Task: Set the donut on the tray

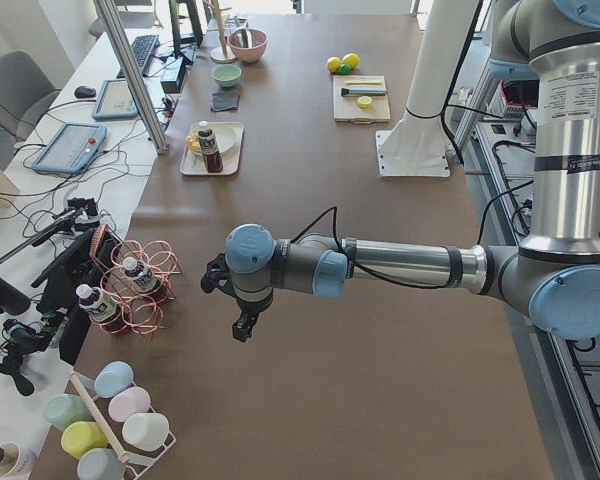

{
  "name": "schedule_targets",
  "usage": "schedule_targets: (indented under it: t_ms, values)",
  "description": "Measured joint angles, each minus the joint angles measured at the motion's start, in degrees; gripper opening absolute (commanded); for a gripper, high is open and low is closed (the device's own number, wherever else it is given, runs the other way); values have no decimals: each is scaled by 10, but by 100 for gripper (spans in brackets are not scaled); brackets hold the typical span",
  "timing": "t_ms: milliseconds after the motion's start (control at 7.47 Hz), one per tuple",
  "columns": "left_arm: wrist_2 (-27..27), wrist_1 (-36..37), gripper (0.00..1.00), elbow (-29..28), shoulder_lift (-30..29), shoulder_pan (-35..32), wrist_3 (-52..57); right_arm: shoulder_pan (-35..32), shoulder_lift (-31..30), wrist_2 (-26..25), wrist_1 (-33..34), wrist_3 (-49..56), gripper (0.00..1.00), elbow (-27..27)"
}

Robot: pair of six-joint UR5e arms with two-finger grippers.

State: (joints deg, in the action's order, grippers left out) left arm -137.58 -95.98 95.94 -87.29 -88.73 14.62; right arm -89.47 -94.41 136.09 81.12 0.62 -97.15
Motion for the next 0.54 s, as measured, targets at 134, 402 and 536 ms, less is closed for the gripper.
schedule_targets:
  t_ms: [134, 402, 536]
  values:
    - [0, -1, 98, 1, 1, 0, 2, 0, 1, -1, 0, 0, 100, -1]
    - [0, -1, 98, -2, 2, 0, 4, 0, 1, 1, -1, -1, 100, -1]
    - [0, -2, 98, -3, 5, 0, 4, 0, 1, 2, -1, -1, 100, -1]
